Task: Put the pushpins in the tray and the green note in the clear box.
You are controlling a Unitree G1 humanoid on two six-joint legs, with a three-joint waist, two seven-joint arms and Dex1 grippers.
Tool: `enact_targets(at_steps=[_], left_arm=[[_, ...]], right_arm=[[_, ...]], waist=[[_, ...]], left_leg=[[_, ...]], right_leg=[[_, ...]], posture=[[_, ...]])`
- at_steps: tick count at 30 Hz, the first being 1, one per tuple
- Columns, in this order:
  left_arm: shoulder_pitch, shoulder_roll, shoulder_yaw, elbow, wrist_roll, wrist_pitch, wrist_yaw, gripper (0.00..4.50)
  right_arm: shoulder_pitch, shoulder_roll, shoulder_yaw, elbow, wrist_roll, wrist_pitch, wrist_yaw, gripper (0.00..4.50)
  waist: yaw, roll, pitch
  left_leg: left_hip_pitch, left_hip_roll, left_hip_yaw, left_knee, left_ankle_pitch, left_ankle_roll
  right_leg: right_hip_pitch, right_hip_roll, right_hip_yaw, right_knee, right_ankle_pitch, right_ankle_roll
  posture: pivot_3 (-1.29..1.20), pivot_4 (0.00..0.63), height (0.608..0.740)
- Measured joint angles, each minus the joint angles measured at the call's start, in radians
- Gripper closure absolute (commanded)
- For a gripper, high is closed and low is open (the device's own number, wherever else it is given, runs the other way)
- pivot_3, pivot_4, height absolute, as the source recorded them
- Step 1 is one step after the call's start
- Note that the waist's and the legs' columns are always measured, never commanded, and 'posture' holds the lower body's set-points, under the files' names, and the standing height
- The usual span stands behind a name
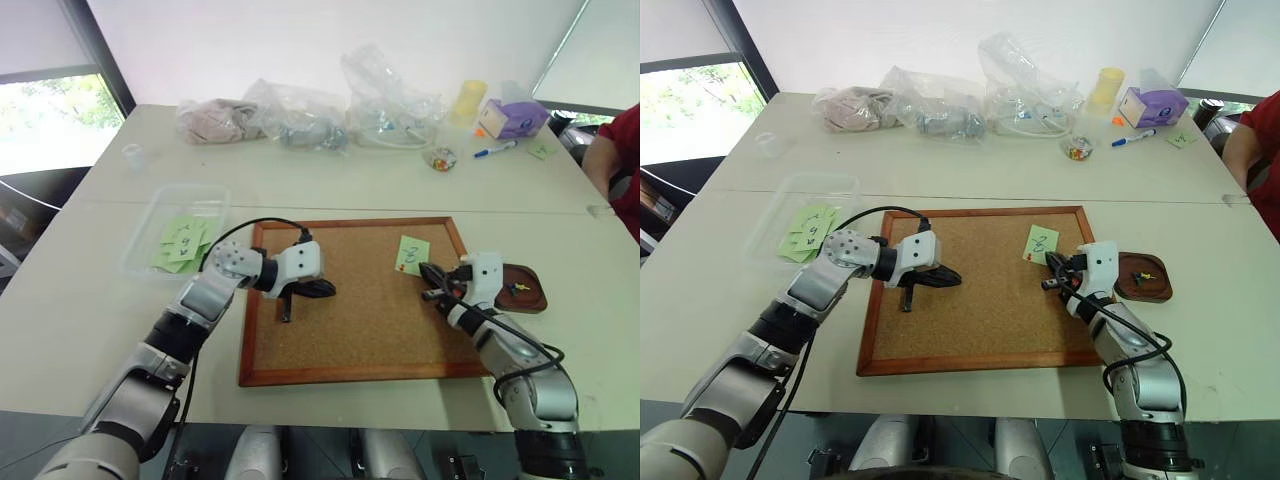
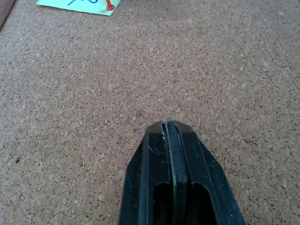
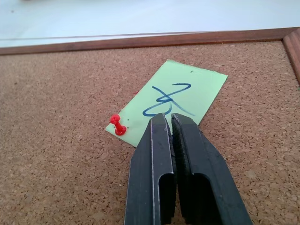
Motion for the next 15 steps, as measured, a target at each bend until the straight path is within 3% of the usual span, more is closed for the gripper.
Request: enact_targets(at_steps=[15], left_arm=[[-0.003,0.018,-0.011,-0.004,0.006,0.015,-0.018,4.5]], right_arm=[[-0.003,0.01,-0.048,-0.03,0.001,-0.056,-0.026,4.46]], waist=[[-0.005,0.0,0.0]], left_leg=[[0.001,0.0,0.0,0.0,0.0,0.0]], right_leg=[[0.0,0.001,0.0,0.0,0.0,0.0]], posture=[[0.0,0.15,0.737]])
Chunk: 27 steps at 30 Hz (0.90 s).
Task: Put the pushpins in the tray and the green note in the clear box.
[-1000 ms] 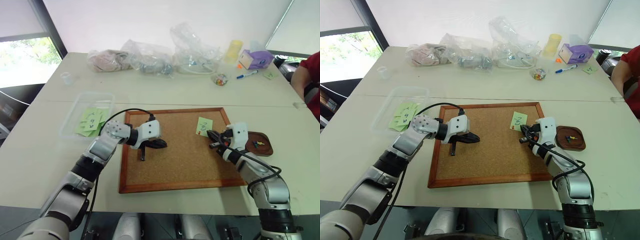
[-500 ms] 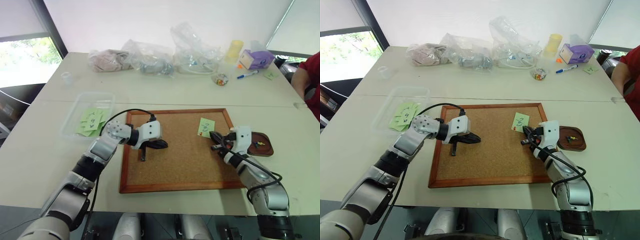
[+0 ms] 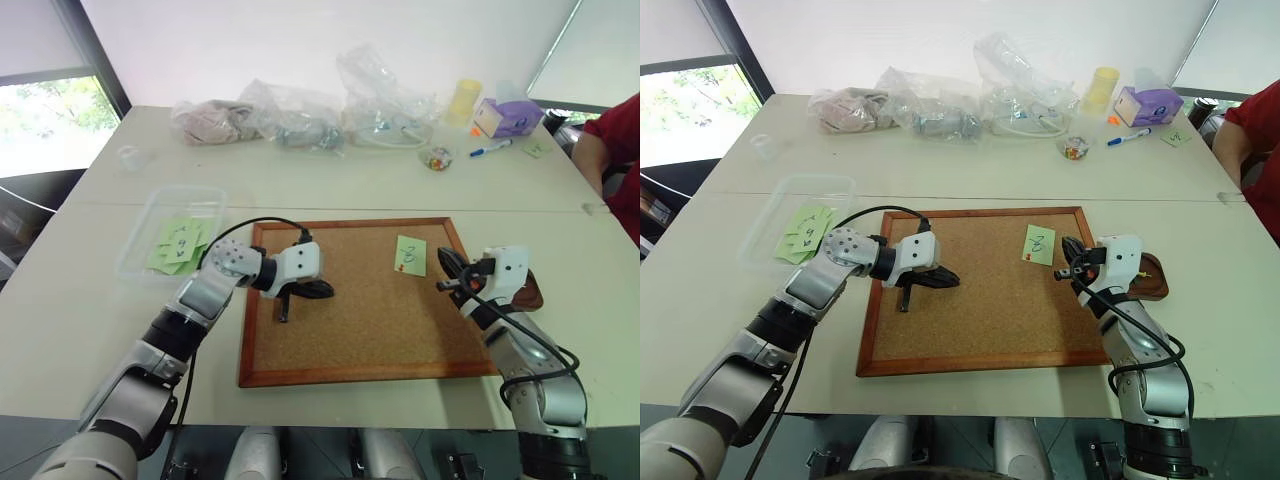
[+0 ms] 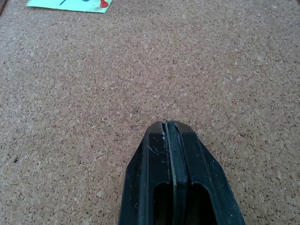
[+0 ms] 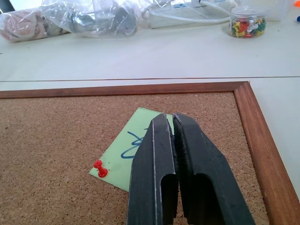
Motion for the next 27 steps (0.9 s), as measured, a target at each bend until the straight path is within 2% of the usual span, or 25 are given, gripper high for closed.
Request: enact_targets(at_steps=[9,18,21,27], left_arm=[[0.013,0.005,0.001,-0.019,-0.005,0.009,0.001,4.5],[0.013,0.004,0.001,-0.018,-0.004,0.005,0.002,4.5],[0.013,0.004,0.001,-0.017,-0.003,0.004,0.002,4.5],[0.013,0.004,0.001,-0.017,-0.003,0.004,0.003,4.5]], right_arm=[[0.063,0.002,-0.191,-0.056,-0.014,-0.007,-0.158,4.46],[0.073,-0.007,-0.216,-0.007,-0.063,0.056,-0.224,4.46],[0.063,-0.007,-0.214,0.005,-0.063,0.075,-0.226,3.54],[0.064,-0.006,-0.212,0.024,-0.062,0.099,-0.225,0.48]], waist=[[0.003,0.0,0.0],[0.002,0.001,-0.001],[0.002,0.001,-0.001],[0.002,0.001,-0.001]], left_leg=[[0.0,0.0,0.0,0.0,0.0,0.0],[0.0,0.0,0.0,0.0,0.0,0.0],[0.0,0.0,0.0,0.0,0.0,0.0],[0.0,0.0,0.0,0.0,0.0,0.0]], right_leg=[[0.0,0.0,0.0,0.0,0.0,0.0],[0.0,0.0,0.0,0.0,0.0,0.0],[0.0,0.0,0.0,0.0,0.0,0.0],[0.0,0.0,0.0,0.0,0.0,0.0]], posture=[[0.0,0.15,0.737],[0.0,0.15,0.737],[0.0,0.15,0.737],[0.0,0.15,0.737]])
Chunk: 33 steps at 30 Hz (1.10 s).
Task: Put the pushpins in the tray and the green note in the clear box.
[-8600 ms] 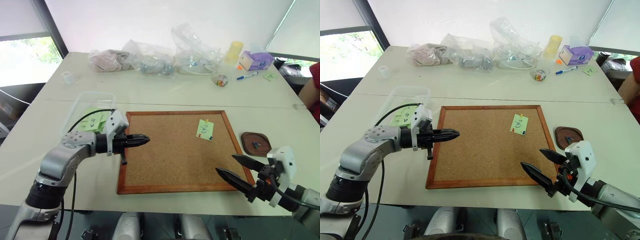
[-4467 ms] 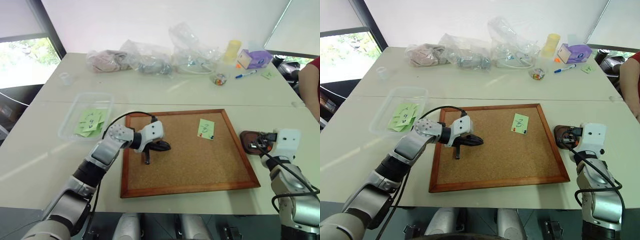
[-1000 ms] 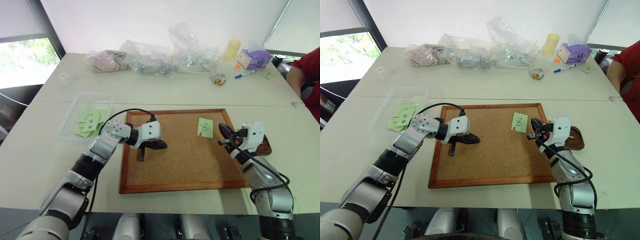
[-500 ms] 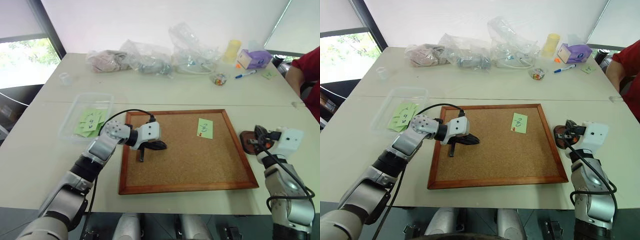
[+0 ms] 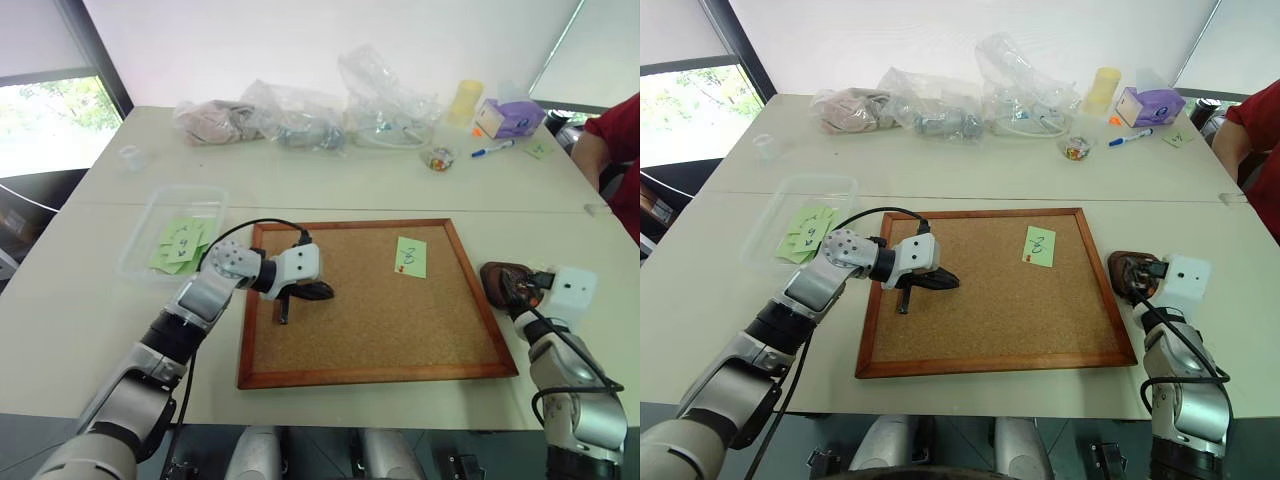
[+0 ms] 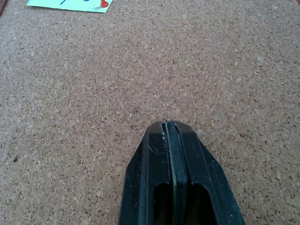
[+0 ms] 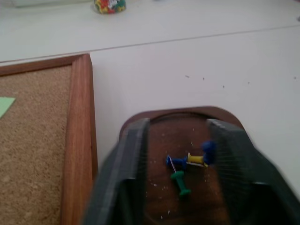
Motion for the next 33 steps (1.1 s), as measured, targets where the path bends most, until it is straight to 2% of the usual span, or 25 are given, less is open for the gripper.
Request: enact_targets(at_steps=[1,11,16,22,33], left_arm=[[0.0,0.0,0.0,0.0,0.0,0.0,0.0,4.5],[0.0,0.0,0.0,0.0,0.002,0.0,0.001,4.5],[0.0,0.0,0.0,0.0,0.003,-0.001,0.001,4.5],[0.0,0.0,0.0,0.0,0.006,-0.007,0.0,4.5],[0.0,-0.004,0.0,0.0,0.008,-0.007,0.004,4.5]], right_arm=[[0.0,0.0,-0.001,0.0,0.0,0.0,0.001,0.05],[0.008,0.001,-0.018,-0.006,0.031,-0.018,0.028,0.05],[0.0,0.026,-0.049,-0.039,0.105,-0.02,0.039,0.05],[-0.004,0.045,-0.074,-0.041,0.215,0.069,0.02,0.05],[-0.031,0.018,-0.083,0.003,0.218,0.13,-0.022,0.05]], waist=[[0.0,0.0,0.0],[0.0,0.0,0.0],[0.0,0.0,0.0],[0.0,0.0,0.0],[0.0,0.0,0.0]], left_leg=[[0.0,0.0,0.0,0.0,0.0,0.0],[0.0,0.0,0.0,0.0,0.0,0.0],[0.0,0.0,0.0,0.0,0.0,0.0],[0.0,0.0,0.0,0.0,0.0,0.0],[0.0,0.0,0.0,0.0,0.0,0.0]], right_leg=[[0.0,0.0,0.0,0.0,0.0,0.0],[0.0,0.0,0.0,0.0,0.0,0.0],[0.0,0.0,0.0,0.0,0.0,0.0],[0.0,0.0,0.0,0.0,0.0,0.0],[0.0,0.0,0.0,0.0,0.0,0.0]], posture=[[0.0,0.15,0.737],[0.0,0.15,0.737],[0.0,0.15,0.737],[0.0,0.15,0.737],[0.0,0.15,0.737]])
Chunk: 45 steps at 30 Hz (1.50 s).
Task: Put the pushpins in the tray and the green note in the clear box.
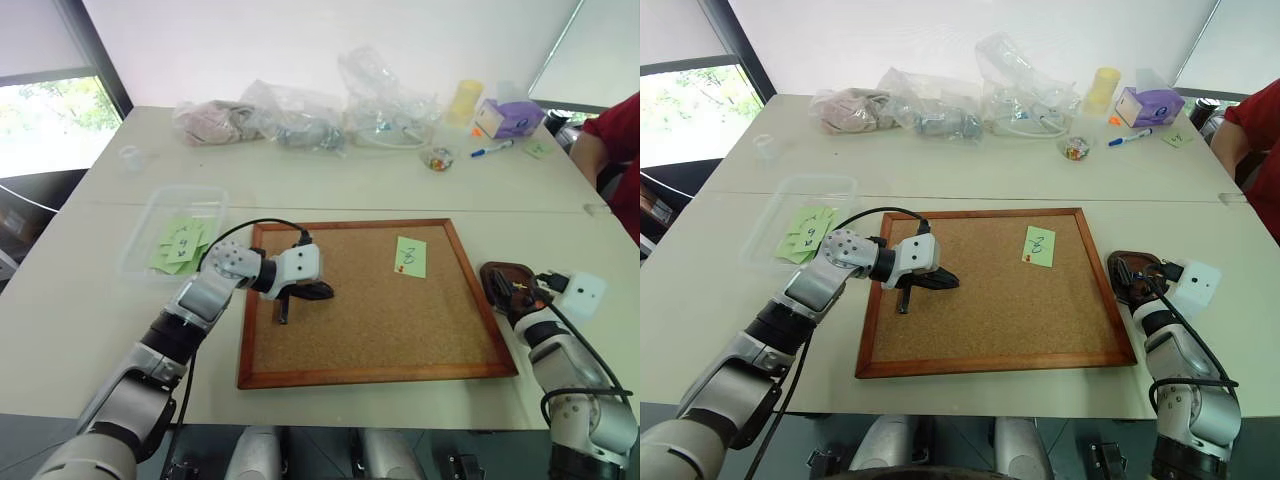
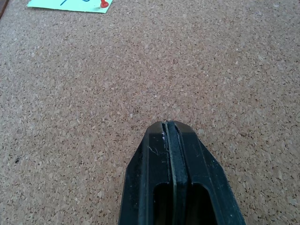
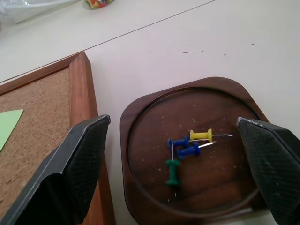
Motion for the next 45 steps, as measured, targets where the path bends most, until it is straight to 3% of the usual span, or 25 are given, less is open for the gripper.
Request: enact_targets(at_steps=[10,17,25,37,40,45], left_arm=[[0.001,0.006,0.0,-0.002,0.0,0.0,0.001,4.5],[-0.006,0.019,-0.002,0.019,0.01,-0.046,-0.008,4.5],[-0.016,0.025,-0.003,0.031,0.011,-0.06,-0.023,4.5],[-0.013,0.025,-0.005,0.02,0.015,-0.054,-0.021,4.5],[-0.013,0.023,-0.005,0.02,0.016,-0.054,-0.02,4.5],[-0.012,0.022,-0.005,0.02,0.018,-0.055,-0.018,4.5]], right_arm=[[0.027,-0.01,0.017,-0.074,-0.04,-0.156,0.084,0.05],[0.002,-0.066,0.231,-0.156,-0.075,-0.126,0.19,0.05],[-0.023,-0.047,0.413,-0.087,-0.123,-0.088,0.242,0.05],[-0.092,-0.017,0.455,0.03,-0.19,-0.13,0.264,0.05],[-0.1,-0.016,0.464,0.041,-0.207,-0.138,0.269,0.96],[-0.1,-0.017,0.469,0.051,-0.231,-0.146,0.273,3.54]], waist=[[-0.001,0.0,0.0],[-0.006,0.0,0.0],[-0.004,0.0,0.0],[-0.003,0.0,0.0],[-0.002,0.0,0.0],[-0.002,0.0,0.0]], left_leg=[[0.0,0.0,0.0,0.0,0.0,0.0],[0.001,0.0,0.0,0.0,0.0,0.0],[0.0,0.0,0.0,0.0,0.0,0.0],[0.0,0.0,0.0,0.0,0.0,0.0],[0.0,0.0,0.0,0.0,0.0,0.0],[0.0,0.0,0.0,0.0,0.0,0.0]], right_leg=[[0.0,0.0,0.0,0.0,0.0,0.0],[0.0,0.001,0.0,0.0,0.0,0.0],[0.0,0.001,0.0,0.0,0.0,0.0],[0.0,0.001,0.0,0.0,0.0,0.0],[0.0,0.001,0.0,0.0,0.0,0.0],[0.0,0.001,0.0,0.0,0.0,0.0]], posture=[[0.0,0.15,0.737],[0.0,0.15,0.737],[0.0,0.15,0.737],[0.0,0.15,0.737],[0.0,0.15,0.737],[0.0,0.15,0.737]])
